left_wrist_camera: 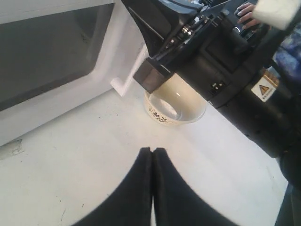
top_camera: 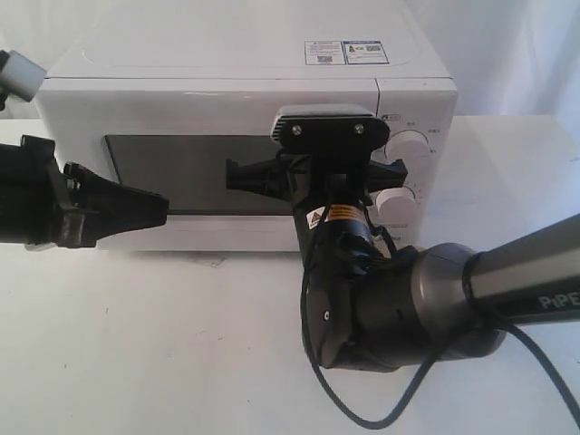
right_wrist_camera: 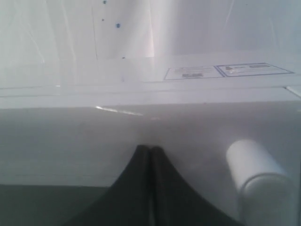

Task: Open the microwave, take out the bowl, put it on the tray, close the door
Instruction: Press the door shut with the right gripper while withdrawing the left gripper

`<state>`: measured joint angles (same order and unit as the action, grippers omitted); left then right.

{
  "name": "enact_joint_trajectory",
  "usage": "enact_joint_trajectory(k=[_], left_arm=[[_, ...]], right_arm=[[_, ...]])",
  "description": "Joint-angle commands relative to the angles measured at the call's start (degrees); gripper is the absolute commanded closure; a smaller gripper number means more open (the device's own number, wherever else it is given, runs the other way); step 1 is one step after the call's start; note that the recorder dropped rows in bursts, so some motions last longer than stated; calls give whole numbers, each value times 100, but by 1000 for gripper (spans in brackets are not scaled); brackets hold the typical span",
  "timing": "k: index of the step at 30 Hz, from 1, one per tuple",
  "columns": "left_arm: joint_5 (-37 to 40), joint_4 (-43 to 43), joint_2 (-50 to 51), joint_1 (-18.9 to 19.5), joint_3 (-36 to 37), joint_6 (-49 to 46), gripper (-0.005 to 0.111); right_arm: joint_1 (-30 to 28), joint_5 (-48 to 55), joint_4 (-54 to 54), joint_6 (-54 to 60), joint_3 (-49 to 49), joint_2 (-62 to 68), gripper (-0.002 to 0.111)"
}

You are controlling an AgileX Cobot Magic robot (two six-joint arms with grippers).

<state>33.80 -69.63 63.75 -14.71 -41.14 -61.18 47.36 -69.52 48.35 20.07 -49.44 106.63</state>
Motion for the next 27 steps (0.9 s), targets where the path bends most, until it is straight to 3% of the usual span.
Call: enact_joint_trajectory(k=[1, 8, 17, 27], left_arm=[[161, -164, -41, -41, 42, -49, 107], [175, -187, -41, -41, 42, -49, 107], [175, -187, -41, -41, 42, -49, 107], [188, -186, -41, -41, 42, -45, 107]], right_arm=[[-171, -44, 22, 71, -131, 43, 108], [-197, -44, 0, 83, -106, 31, 108], [336, -44, 114, 777, 574, -721, 108], [349, -44, 592, 830, 774, -821, 108]])
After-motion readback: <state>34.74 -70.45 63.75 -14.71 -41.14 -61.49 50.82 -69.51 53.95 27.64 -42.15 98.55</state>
